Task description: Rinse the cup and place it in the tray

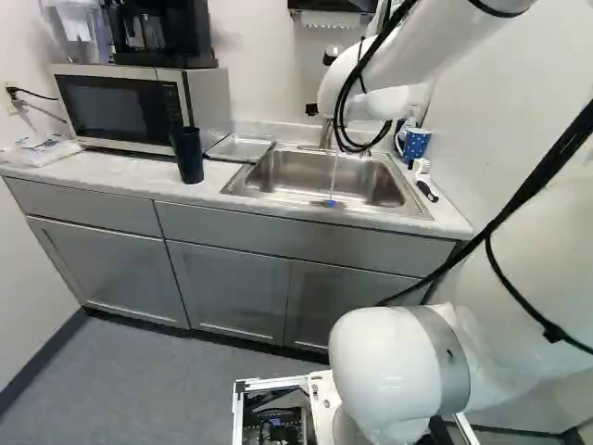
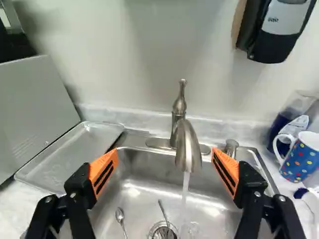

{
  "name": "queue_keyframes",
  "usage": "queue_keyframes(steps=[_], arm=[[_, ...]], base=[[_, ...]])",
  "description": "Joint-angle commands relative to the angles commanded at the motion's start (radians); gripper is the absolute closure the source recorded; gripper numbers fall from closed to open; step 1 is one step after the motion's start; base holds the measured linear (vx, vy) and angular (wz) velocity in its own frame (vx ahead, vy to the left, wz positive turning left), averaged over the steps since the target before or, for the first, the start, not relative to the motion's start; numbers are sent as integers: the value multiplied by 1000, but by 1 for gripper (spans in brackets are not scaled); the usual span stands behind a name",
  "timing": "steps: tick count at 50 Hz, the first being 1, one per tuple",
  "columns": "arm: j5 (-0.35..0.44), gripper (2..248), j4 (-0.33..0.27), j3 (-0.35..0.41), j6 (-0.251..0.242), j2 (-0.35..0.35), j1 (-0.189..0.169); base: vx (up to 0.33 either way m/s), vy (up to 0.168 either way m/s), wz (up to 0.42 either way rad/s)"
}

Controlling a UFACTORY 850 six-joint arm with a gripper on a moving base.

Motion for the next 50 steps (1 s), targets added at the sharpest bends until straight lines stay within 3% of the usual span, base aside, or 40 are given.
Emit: queue_keyframes(steps=[50], arm=[[-510, 3, 0, 0, 0, 0, 0]], base=[[0, 0, 0]])
